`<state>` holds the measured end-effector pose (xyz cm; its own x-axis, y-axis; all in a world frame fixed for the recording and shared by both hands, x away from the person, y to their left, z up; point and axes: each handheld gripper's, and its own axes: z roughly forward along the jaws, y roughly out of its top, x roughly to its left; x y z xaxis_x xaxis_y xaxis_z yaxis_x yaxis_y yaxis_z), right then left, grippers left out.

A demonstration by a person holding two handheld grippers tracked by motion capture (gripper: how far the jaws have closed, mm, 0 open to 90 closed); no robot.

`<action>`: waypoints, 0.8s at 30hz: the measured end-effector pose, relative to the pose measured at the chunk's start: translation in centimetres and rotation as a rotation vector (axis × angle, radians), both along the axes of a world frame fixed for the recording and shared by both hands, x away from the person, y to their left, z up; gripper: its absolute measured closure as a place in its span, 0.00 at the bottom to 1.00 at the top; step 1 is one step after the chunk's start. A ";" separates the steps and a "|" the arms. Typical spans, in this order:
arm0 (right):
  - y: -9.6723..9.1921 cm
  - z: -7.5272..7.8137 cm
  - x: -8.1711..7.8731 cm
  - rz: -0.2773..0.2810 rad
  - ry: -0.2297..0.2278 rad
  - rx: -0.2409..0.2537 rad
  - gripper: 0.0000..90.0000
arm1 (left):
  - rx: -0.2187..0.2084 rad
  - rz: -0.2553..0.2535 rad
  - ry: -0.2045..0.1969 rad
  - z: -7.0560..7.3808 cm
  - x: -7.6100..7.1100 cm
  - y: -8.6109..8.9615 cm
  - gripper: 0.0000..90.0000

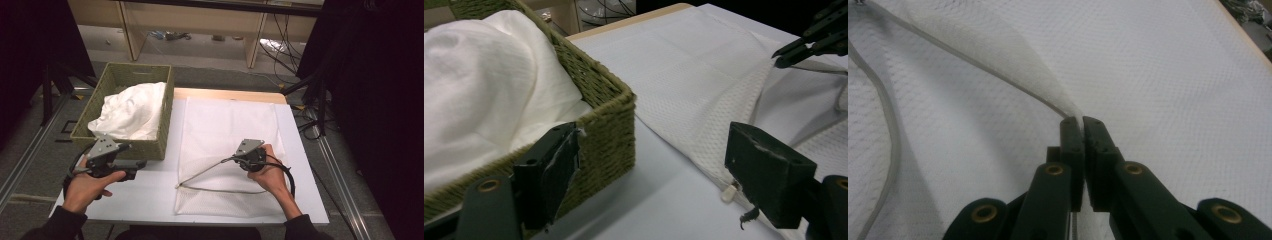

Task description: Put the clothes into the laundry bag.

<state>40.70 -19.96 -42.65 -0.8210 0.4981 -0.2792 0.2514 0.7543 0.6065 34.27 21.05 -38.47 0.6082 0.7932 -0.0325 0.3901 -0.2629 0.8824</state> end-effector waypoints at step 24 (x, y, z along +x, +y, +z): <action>-0.6 3.3 0.3 -0.013 -0.048 0.066 0.99 | 0.198 0.086 0.069 3.3 15.4 2.4 0.19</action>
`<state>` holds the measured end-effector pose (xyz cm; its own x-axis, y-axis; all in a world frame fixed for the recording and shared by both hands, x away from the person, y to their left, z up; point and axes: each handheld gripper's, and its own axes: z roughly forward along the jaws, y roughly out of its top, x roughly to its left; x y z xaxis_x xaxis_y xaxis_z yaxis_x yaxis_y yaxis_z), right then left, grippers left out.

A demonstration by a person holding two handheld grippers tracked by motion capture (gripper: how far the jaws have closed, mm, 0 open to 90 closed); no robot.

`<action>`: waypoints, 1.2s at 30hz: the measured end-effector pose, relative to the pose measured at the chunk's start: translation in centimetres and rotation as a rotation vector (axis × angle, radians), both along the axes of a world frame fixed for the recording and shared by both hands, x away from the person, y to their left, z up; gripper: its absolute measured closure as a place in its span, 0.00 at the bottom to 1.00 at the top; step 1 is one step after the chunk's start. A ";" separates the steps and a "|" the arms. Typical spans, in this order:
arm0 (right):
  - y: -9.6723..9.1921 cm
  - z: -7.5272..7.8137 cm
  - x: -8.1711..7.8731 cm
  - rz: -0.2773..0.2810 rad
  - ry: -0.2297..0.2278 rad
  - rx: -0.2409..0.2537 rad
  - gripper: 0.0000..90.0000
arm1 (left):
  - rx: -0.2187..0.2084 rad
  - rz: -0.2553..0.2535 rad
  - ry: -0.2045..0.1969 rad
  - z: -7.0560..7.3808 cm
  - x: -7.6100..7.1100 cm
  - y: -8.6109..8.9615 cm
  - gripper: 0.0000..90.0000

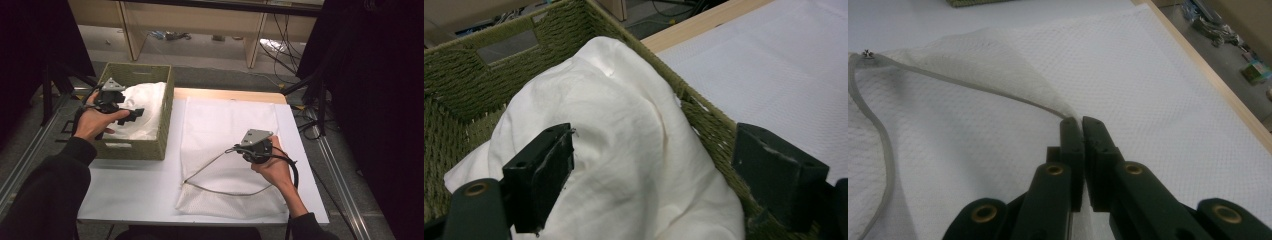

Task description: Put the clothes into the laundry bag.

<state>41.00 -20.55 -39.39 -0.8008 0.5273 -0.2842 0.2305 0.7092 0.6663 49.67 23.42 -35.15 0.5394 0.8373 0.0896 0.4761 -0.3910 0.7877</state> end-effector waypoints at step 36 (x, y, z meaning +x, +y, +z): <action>0.5 -0.1 -0.2 0.035 0.001 -0.014 0.99 | 0.028 0.025 0.235 -8.8 7.0 -0.3 0.50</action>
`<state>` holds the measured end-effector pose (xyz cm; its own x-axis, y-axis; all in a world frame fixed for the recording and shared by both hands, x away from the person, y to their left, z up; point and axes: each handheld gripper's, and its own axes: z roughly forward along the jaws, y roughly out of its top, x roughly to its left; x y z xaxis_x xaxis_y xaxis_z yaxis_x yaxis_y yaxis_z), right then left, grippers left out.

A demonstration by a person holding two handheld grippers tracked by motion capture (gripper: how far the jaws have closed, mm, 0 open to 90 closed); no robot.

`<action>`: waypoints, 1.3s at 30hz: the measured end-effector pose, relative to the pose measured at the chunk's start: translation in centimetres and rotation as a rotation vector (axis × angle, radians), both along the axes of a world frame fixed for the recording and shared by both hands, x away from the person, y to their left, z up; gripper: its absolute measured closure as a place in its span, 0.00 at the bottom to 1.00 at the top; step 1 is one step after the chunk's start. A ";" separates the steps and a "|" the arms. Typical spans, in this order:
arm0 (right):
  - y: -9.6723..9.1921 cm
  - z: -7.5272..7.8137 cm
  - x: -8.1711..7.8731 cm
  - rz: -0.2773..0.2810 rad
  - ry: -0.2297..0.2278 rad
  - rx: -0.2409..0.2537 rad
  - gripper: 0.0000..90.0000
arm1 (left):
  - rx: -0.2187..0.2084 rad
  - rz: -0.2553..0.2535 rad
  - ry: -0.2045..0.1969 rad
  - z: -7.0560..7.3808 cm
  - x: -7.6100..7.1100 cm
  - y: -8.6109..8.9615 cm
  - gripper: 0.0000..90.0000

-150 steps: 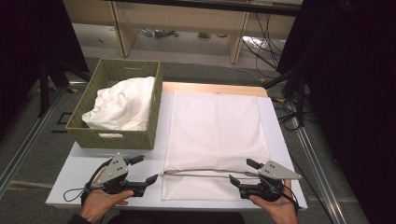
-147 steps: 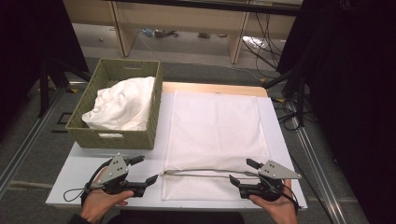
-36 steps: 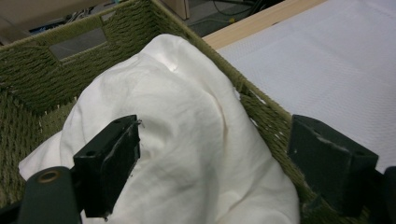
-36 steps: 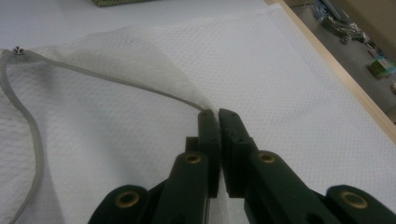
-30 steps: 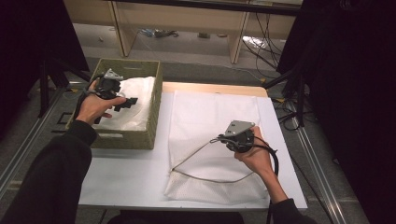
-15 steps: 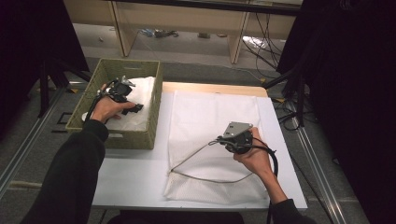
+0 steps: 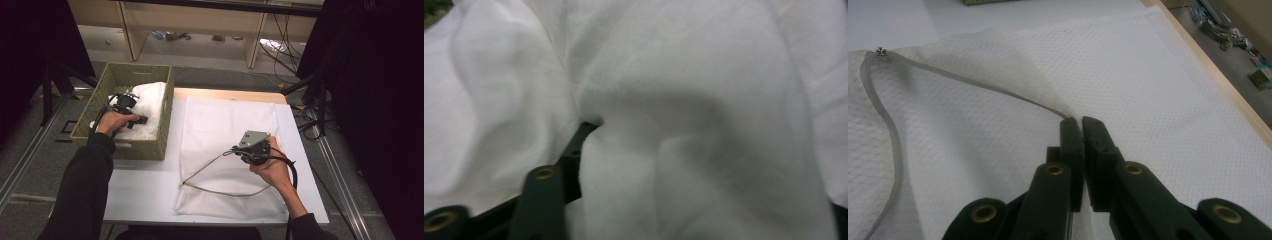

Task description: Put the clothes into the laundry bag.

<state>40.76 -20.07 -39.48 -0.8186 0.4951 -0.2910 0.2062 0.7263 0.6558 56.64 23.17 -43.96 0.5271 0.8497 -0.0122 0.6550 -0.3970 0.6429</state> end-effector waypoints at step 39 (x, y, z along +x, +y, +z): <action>-0.3 -0.2 0.0 0.013 0.009 -0.001 0.98 | 0.140 0.181 -0.003 -0.7 0.0 0.9 0.09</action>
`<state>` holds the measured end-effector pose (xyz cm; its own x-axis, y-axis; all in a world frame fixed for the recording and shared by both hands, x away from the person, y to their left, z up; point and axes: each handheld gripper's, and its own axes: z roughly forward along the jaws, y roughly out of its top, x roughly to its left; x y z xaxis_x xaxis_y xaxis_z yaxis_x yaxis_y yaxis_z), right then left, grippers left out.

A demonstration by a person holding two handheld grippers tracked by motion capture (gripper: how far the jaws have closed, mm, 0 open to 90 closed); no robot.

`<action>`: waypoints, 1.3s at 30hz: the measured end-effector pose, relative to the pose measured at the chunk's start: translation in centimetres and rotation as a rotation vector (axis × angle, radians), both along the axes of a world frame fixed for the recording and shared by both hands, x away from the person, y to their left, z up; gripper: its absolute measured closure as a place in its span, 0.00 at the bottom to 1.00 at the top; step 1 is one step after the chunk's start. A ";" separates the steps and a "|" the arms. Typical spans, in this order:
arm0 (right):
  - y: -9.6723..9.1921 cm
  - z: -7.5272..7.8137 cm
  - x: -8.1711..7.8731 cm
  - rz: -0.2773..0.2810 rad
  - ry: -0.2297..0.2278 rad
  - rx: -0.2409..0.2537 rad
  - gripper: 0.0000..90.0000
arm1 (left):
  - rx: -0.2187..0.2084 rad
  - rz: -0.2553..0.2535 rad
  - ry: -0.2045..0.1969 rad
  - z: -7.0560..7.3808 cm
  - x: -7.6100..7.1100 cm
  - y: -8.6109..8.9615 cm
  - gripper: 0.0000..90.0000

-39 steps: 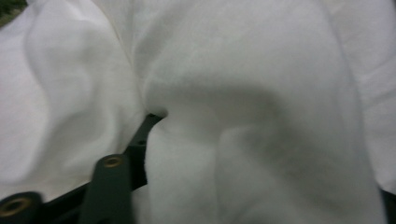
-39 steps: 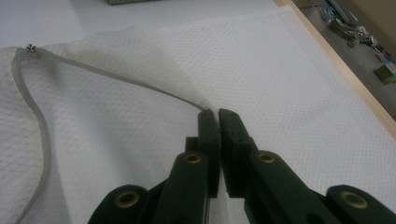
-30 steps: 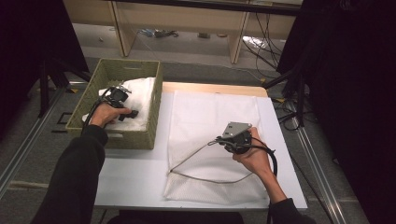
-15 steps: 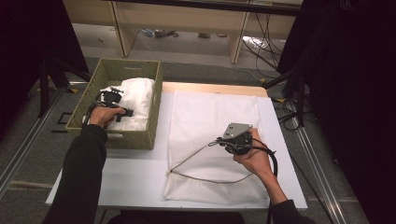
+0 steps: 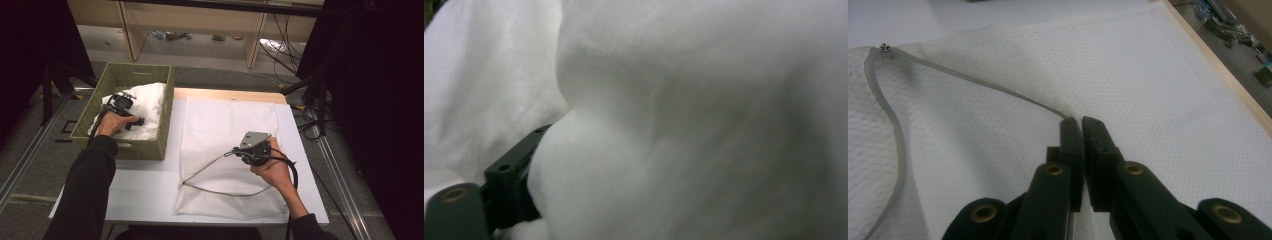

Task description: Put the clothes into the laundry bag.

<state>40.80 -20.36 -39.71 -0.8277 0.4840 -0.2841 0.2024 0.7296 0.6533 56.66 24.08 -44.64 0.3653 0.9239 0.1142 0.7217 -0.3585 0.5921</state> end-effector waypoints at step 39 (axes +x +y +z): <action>-0.3 0.1 0.1 -0.013 0.004 0.011 0.99 | -0.361 0.032 -0.112 7.0 -0.9 2.4 0.70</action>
<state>40.93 -20.71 -39.66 -0.8223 0.4981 -0.2752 0.2151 0.7197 0.6601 55.72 26.47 -37.64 0.3397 0.9225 -0.1835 0.6529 -0.0908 0.7520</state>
